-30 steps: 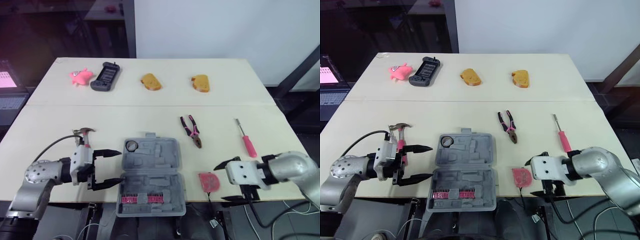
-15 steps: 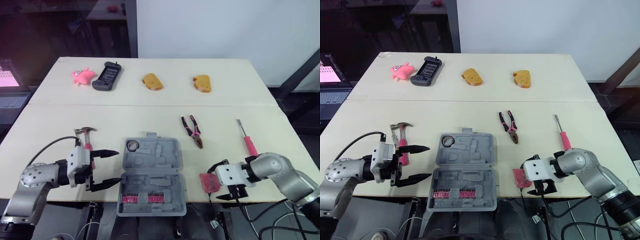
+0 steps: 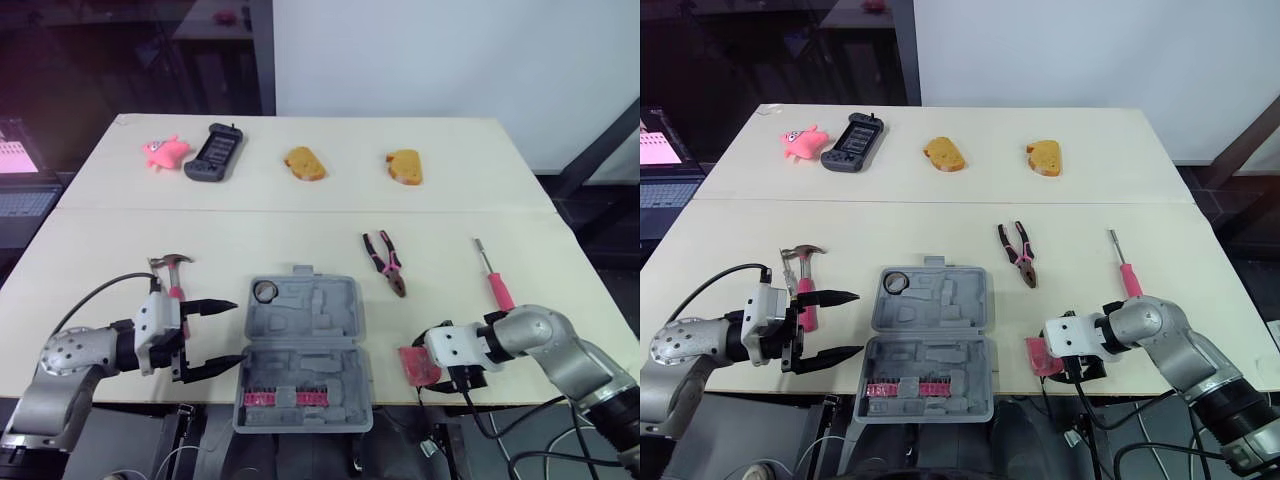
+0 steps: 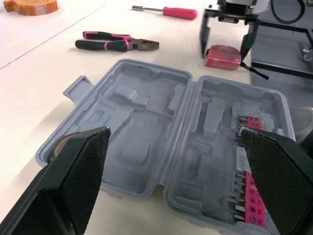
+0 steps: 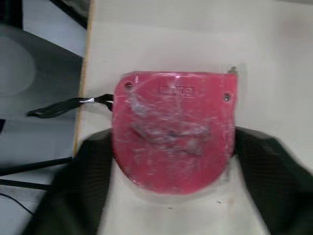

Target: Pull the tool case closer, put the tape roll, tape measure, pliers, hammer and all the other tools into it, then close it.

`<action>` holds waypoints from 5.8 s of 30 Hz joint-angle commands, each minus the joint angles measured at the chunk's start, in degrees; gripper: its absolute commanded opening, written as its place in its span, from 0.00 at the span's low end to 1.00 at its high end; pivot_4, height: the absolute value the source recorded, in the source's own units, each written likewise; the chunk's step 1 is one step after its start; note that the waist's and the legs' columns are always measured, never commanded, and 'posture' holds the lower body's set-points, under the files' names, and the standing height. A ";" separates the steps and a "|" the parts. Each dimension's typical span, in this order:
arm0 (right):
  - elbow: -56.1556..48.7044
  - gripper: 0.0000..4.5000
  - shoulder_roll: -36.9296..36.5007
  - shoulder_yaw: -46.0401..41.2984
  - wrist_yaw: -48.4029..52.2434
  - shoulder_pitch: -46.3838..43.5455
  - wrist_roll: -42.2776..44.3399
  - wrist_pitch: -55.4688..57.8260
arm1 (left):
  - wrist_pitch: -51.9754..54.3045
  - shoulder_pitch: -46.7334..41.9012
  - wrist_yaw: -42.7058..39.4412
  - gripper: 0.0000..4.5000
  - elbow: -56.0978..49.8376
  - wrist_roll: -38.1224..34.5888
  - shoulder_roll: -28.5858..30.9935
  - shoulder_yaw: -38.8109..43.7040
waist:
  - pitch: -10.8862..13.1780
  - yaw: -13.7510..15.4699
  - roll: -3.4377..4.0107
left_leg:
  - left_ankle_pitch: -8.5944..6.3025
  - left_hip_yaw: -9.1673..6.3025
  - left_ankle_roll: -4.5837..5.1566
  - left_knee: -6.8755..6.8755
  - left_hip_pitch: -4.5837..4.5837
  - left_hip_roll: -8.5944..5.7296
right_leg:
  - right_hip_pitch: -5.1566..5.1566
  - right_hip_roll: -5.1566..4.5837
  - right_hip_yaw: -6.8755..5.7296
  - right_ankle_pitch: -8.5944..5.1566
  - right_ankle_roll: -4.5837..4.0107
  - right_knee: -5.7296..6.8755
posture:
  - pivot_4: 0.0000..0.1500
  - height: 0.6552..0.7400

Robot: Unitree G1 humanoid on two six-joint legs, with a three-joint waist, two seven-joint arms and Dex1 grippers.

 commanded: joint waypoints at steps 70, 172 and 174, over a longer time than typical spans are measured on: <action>9.31 0.94 29.82 31.20 -4.08 -47.43 -14.09 46.50 | -0.14 -2.79 1.80 1.00 1.42 0.18 0.34 1.23 | 0.14 -0.37 0.28 | 0.02 -0.06 -0.03 -0.06 -0.13 0.04 | -0.44 0.08 -0.05 0.07 -0.01 0.47 | 1.00 1.00; -21.91 0.54 11.60 -42.99 -16.41 14.18 29.27 42.77 | -4.65 6.44 5.56 1.00 21.31 2.87 8.54 22.91 | -0.79 0.01 0.11 | -0.02 0.01 0.02 -0.35 -0.11 0.02 | -0.29 -0.01 -0.04 -0.15 -0.30 -0.06 | 1.00 1.00; -20.05 0.77 11.48 -50.72 -14.67 19.58 31.32 41.21 | -7.17 7.01 6.24 1.00 28.16 4.14 10.39 25.58 | -0.78 -0.11 0.11 | -0.03 0.01 0.02 -0.36 -0.09 0.02 | -0.29 -0.01 -0.04 -0.16 -0.31 -0.07 | 1.00 1.00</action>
